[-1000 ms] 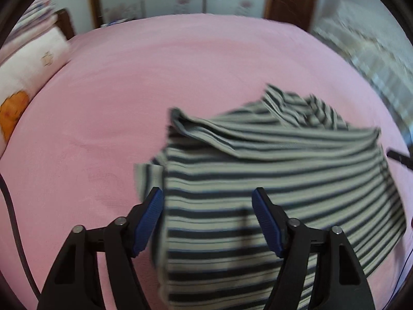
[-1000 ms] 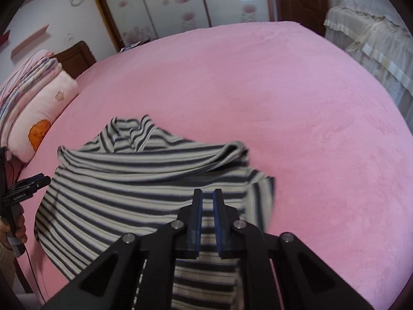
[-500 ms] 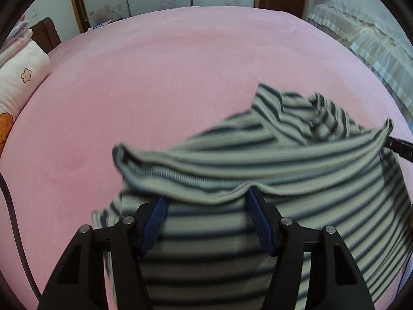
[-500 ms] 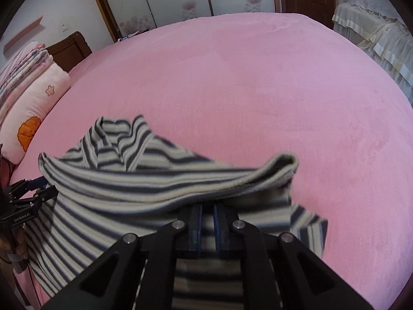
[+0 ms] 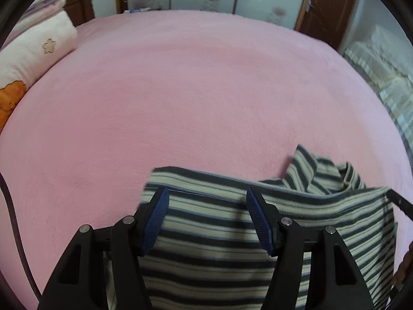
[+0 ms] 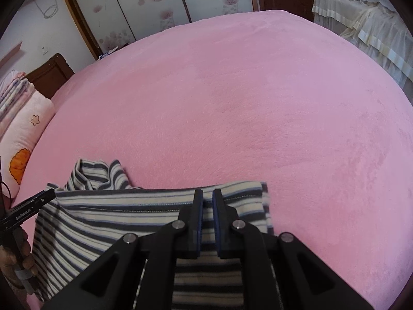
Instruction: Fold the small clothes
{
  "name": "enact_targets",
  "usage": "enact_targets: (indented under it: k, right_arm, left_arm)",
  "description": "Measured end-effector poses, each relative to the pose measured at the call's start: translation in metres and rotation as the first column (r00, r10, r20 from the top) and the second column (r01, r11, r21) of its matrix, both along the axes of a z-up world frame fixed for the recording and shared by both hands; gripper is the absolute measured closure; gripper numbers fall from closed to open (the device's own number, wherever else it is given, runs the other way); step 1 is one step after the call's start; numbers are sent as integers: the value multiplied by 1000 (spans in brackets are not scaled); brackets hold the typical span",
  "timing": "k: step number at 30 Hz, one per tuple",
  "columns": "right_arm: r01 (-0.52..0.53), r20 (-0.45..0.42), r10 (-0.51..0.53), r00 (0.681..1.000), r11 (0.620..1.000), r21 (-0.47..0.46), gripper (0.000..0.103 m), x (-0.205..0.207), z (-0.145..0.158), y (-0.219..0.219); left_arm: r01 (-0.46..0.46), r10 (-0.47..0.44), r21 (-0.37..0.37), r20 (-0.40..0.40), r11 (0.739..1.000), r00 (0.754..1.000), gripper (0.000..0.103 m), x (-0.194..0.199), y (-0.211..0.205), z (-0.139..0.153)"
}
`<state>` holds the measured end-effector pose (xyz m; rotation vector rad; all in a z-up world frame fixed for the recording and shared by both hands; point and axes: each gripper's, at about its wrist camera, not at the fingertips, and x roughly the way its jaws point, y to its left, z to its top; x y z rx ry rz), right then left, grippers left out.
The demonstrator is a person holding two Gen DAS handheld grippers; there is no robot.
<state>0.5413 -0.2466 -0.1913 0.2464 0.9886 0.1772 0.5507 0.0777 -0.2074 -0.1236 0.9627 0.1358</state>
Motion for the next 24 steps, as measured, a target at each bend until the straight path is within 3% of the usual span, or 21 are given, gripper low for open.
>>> enact_targets:
  k: [4,8,11,13,17,22,24]
  right_arm:
    - [-50,-7,50,999,998,39,96,-21,15,9]
    - [-139,-5,140,990,987,83,96,-53,25,33]
    - [-217,1,217,976,973,80,96,-66,28,59]
    - [-252,-5,253,968,967,46,96,-65,26,79]
    - [-272,-48,275,960,960,65,96,-43,11,104]
    - [-208,-98,215,972,975,78,96,-2,-16,114]
    - [-169,-105,179,978,981,97,96,12,-24,108]
  left_arm:
    - [21,-22,12,33,1000,999,42,-25,-3,15]
    - [99,-99,15,7,995,995,42,-57,-20,15]
    - [162,-161,58,-14,985,987,42,-65,-35,10]
    - [187,-185,86,-28,979,982,42,-59,-45,6]
    - [207,-202,52,-86,977,976,42,-23,-71,-7]
    - [191,-181,102,-99,976,978,42,11,-88,-23]
    - [161,-154,85,-87,983,984,42,23,-86,-24]
